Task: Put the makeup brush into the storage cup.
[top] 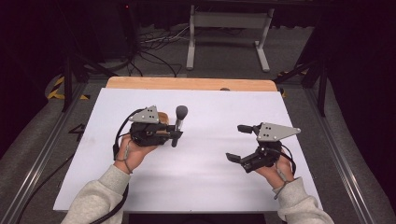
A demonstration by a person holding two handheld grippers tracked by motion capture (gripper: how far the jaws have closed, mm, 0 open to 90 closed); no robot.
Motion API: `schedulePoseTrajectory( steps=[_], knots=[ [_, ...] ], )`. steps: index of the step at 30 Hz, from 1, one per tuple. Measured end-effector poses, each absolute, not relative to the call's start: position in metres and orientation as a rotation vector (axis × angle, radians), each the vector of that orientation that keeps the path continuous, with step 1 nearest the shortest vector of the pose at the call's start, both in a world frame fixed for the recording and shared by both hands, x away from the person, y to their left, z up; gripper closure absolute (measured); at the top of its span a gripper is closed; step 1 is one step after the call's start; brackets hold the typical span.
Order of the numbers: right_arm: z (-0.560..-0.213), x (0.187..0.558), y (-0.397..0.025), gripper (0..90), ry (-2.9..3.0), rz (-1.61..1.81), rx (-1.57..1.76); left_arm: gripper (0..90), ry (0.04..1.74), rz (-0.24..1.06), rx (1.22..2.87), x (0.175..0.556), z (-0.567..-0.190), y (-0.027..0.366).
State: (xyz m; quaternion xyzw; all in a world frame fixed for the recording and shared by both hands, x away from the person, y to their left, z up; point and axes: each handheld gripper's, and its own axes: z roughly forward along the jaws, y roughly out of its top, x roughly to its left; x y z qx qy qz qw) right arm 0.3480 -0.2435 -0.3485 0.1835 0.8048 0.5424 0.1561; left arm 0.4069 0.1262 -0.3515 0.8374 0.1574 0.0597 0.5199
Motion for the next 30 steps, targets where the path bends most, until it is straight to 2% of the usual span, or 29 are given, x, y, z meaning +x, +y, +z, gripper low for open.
schedulePoseTrajectory(
  steps=[30],
  knots=[
    [-0.389,0.338,-0.269,0.0,2.175,1.603,0.661,74.0,0.614,0.309,1.781,0.424,-0.362,0.149]
  ],
)
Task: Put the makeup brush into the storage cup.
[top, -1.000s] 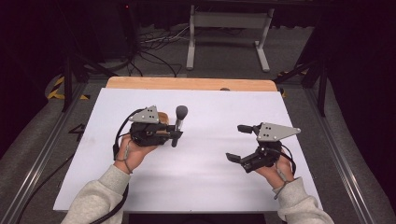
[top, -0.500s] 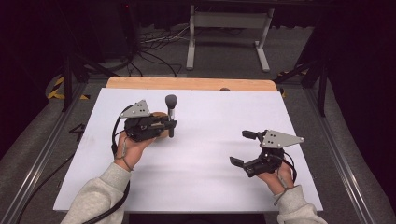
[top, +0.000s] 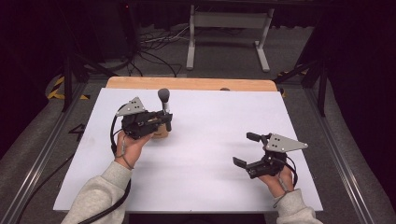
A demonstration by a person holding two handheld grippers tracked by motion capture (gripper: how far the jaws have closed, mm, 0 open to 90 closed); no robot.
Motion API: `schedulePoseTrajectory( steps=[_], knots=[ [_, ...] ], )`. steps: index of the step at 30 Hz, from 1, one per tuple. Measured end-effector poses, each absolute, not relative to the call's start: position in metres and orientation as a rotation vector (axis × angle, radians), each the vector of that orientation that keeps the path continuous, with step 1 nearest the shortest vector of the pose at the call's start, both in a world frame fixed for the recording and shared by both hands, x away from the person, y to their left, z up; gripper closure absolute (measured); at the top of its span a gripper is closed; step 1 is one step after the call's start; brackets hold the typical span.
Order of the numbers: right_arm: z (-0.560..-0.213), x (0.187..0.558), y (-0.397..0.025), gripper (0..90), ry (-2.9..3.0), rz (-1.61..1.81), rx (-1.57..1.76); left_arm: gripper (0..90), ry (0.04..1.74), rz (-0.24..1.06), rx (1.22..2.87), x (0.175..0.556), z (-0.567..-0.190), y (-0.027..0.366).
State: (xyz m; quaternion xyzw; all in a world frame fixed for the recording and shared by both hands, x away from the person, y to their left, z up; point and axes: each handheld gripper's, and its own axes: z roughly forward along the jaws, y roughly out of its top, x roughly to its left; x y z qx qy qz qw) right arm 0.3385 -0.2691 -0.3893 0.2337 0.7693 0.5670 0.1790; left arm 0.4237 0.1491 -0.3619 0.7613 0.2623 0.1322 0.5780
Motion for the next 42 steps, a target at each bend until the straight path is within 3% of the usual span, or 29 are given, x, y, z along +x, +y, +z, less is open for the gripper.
schedulePoseTrajectory(
  steps=[24,42],
  knots=[
    [-0.395,0.335,-0.274,0.1,2.172,1.645,0.686,73.9,0.811,0.512,1.690,0.430,-0.371,0.152],
    [-0.398,0.336,-0.270,0.1,2.194,1.657,0.676,73.8,0.855,0.558,1.664,0.439,-0.389,0.154]
  ],
)
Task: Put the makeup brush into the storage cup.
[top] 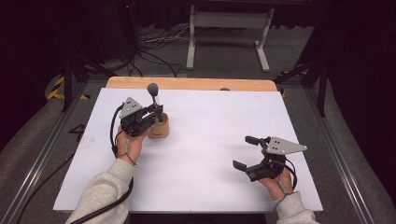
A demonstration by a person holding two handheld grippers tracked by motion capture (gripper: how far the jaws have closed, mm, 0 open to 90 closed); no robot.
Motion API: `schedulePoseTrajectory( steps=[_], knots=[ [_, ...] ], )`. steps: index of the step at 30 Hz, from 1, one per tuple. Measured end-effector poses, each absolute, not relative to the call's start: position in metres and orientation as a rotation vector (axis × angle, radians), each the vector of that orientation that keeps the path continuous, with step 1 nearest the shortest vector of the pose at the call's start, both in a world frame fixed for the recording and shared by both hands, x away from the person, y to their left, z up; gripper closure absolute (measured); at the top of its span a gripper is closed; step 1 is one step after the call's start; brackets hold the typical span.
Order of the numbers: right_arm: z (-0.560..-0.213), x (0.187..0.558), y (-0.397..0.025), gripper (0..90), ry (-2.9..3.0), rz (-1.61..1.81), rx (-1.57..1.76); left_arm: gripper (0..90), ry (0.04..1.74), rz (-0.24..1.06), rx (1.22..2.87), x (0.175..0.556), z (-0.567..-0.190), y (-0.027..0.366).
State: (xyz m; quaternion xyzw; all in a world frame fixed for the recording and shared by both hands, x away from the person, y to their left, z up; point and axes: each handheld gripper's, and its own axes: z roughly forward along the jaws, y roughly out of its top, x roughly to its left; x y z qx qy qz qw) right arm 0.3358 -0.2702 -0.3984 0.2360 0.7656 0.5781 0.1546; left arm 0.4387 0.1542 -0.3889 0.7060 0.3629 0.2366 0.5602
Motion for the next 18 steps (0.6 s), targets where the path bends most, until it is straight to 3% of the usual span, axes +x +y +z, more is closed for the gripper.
schedulePoseTrajectory(
  steps=[18],
  knots=[
    [-0.400,0.335,-0.269,0.1,2.204,1.664,0.667,73.6,0.832,0.620,1.684,0.441,-0.404,0.154]
  ],
)
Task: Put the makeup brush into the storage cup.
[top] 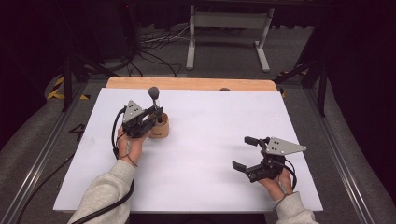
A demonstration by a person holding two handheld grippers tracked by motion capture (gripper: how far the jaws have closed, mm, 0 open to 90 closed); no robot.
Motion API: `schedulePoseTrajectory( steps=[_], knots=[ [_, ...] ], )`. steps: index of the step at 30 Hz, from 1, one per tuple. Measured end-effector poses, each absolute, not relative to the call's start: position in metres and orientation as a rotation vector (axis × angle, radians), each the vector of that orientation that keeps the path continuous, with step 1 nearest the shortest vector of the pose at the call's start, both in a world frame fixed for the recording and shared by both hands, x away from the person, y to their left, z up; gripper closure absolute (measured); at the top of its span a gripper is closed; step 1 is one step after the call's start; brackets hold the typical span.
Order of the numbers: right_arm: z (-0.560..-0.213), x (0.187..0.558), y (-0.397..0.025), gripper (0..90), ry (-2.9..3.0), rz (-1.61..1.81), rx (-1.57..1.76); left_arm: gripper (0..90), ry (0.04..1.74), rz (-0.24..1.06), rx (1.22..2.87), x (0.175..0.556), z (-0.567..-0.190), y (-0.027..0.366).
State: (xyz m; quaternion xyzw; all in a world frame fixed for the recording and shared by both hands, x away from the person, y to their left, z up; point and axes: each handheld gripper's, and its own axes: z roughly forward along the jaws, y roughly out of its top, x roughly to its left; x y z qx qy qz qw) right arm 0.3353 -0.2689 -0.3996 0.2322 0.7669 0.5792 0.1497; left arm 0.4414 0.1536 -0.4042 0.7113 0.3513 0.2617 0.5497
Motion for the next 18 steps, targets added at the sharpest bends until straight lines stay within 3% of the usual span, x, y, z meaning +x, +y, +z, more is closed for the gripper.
schedulePoseTrajectory(
  steps=[18],
  knots=[
    [-0.403,0.336,-0.266,0.4,2.231,1.679,0.654,73.4,0.839,0.577,1.705,0.445,-0.417,0.155]
  ],
)
